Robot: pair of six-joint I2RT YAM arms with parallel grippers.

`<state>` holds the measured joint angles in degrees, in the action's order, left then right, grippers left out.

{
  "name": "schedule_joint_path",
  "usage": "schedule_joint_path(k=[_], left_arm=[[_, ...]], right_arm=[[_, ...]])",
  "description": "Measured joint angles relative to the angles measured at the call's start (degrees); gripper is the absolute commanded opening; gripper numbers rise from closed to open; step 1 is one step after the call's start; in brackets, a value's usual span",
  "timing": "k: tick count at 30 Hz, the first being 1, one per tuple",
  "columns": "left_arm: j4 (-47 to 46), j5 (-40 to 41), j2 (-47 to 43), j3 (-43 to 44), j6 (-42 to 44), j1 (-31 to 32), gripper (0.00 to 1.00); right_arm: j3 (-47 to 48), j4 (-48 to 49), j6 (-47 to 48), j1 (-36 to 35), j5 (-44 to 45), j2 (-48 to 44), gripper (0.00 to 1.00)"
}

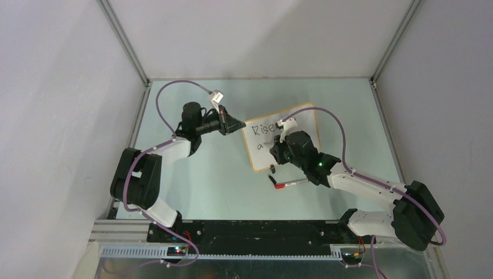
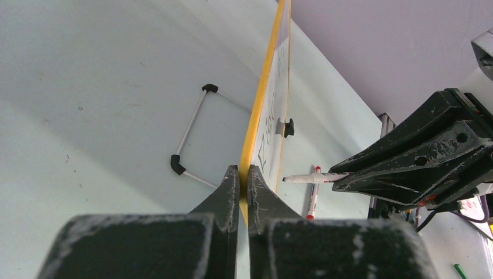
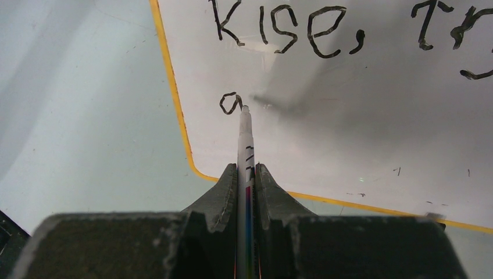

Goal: Write a sentence on the whiteboard

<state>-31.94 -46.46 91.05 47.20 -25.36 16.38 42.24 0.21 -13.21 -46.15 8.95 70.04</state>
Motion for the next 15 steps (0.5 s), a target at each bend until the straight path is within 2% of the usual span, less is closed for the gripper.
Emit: schedule_joint_path(k=[15], left_arm=[[0.2, 0.0, -0.1, 0.0, 0.0, 0.0, 0.02]], right_arm=[[1.0, -0.8, 0.0, 0.8, 0.0, 0.7, 0.0]])
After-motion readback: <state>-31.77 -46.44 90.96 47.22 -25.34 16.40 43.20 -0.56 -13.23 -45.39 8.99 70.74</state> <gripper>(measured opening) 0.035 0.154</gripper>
